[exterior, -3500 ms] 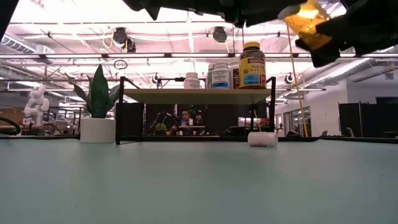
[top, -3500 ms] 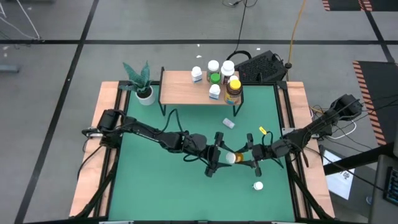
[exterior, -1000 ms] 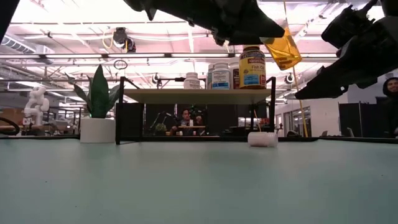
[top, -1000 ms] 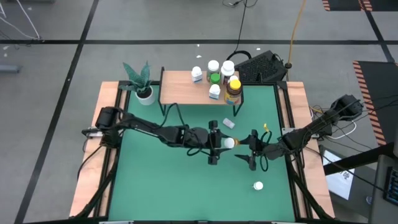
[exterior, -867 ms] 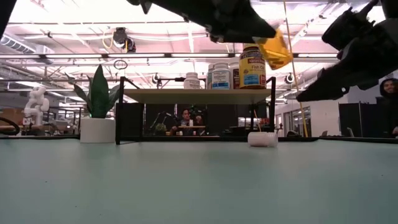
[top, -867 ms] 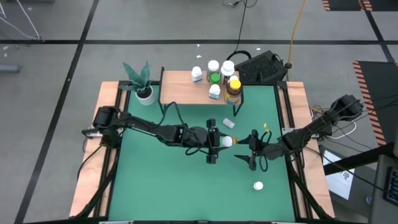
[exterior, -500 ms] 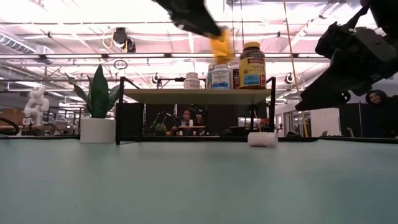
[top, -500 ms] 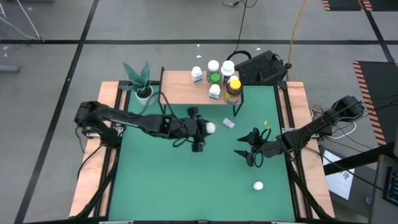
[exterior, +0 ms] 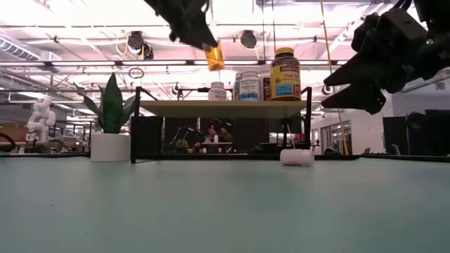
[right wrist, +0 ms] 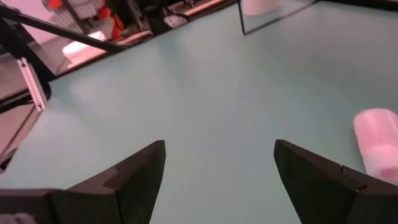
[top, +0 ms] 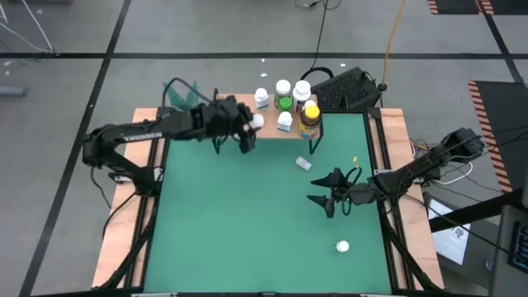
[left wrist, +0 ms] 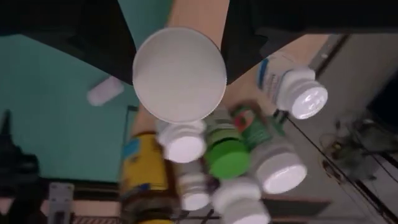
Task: Pick and place medicine bottles onto shelf by color
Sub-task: Put the orange pill bottle on the shelf
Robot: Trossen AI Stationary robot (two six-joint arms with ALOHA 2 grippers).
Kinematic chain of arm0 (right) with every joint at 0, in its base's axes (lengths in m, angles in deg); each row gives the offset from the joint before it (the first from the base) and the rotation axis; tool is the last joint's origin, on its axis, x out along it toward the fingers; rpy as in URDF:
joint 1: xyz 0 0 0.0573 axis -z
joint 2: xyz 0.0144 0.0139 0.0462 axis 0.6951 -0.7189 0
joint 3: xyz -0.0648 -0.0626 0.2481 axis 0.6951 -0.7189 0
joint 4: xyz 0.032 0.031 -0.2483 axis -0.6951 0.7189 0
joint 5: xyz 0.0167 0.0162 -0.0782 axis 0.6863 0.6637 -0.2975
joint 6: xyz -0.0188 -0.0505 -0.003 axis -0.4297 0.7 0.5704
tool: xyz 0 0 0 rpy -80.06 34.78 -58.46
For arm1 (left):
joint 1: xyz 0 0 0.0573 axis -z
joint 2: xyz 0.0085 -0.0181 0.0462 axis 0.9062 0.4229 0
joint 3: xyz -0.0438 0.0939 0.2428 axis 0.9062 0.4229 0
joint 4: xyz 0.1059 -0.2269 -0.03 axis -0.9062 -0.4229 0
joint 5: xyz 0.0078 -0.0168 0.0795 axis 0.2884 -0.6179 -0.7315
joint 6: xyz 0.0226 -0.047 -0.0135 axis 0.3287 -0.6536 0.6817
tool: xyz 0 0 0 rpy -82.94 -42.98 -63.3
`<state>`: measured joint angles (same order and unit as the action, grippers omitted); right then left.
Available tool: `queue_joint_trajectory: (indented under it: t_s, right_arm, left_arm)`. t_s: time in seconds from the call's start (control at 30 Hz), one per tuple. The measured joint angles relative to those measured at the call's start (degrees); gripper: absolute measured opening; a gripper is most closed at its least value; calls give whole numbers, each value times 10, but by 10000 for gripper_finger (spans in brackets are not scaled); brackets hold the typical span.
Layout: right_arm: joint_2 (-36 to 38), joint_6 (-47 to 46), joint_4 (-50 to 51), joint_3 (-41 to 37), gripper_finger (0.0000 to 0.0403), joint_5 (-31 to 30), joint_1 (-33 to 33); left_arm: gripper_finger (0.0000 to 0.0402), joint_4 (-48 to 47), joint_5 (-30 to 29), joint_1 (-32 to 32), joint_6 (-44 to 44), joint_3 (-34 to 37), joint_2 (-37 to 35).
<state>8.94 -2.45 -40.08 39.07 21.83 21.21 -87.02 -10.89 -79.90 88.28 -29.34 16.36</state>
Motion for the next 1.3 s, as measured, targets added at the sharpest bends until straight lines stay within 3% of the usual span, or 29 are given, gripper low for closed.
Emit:
queue_joint_trajectory:
  t_s: [0.1,0.4,1.3]
  right_arm:
    - [0,1,-8,0,293,0,0]
    - [0,-3,-13,0,293,0,4]
    - [0,-18,-15,0,293,0,4]
  left_arm:
    - [204,2,34,-43,-15,0,17]
    - [216,12,48,-107,-36,0,61]
    - [219,47,64,-133,-34,0,96]
